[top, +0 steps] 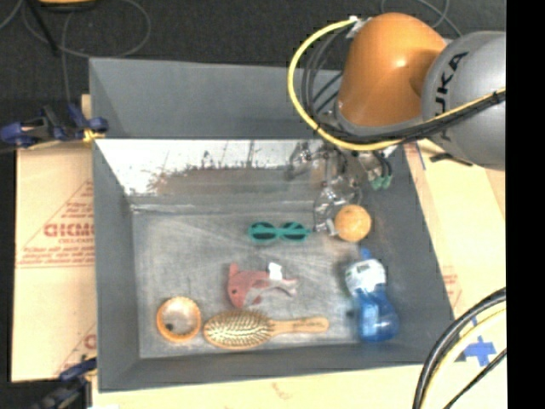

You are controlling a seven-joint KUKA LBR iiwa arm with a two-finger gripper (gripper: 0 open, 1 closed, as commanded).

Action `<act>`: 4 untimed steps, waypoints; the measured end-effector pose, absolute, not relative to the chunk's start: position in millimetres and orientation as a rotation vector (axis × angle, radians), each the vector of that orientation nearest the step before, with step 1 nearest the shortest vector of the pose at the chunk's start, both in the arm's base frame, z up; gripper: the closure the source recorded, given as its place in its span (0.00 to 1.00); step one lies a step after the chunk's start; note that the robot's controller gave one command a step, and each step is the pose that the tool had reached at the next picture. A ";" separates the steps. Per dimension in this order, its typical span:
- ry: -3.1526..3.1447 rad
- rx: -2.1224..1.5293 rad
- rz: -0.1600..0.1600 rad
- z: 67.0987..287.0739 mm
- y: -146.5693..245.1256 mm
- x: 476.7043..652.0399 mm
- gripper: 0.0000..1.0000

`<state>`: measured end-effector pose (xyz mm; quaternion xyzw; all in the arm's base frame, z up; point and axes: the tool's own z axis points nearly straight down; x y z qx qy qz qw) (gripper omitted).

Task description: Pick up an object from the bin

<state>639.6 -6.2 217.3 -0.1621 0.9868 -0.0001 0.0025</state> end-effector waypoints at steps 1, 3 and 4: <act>3.095 -0.508 0.000 217.3 -6.1 639.6 0.00; 3.065 -0.612 -0.001 74.9 7.9 618.6 1.00; 3.065 -0.612 -0.001 74.9 7.9 618.6 1.00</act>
Offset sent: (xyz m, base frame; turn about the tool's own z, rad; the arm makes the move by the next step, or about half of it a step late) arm -0.0298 0.0313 -0.1473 -0.0451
